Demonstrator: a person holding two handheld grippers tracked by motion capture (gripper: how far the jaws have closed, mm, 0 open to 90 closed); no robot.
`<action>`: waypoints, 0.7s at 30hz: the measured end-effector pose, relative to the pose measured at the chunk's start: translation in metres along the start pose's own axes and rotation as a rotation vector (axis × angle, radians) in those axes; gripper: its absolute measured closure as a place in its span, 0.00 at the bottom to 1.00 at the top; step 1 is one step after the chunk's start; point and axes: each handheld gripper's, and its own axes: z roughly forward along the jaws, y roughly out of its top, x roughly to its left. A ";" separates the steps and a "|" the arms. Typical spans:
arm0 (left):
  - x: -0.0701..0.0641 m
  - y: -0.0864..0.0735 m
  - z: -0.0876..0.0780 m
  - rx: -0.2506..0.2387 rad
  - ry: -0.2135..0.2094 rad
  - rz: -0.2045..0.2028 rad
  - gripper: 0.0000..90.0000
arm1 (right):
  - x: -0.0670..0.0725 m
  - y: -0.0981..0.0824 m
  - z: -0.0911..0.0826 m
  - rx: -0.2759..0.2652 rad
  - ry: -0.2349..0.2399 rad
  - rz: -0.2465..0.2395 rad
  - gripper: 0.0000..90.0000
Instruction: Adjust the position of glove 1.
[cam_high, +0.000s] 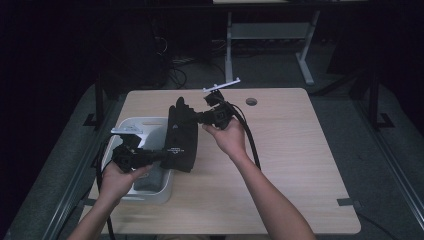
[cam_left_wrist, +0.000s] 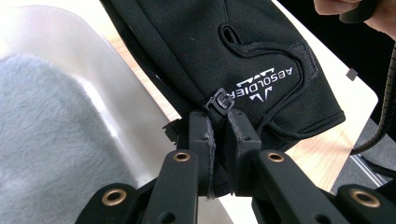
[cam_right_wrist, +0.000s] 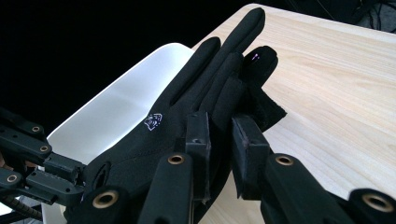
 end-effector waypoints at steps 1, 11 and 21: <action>0.000 0.000 -0.001 -0.004 0.002 -0.006 0.92 | 0.000 0.000 0.001 -0.001 0.000 0.000 0.87; 0.009 -0.005 -0.009 -0.013 0.019 -0.020 0.92 | 0.008 0.006 0.011 0.001 0.007 -0.014 0.87; 0.016 -0.010 -0.016 -0.010 0.037 -0.028 0.92 | 0.013 0.009 0.024 0.003 0.017 -0.019 0.87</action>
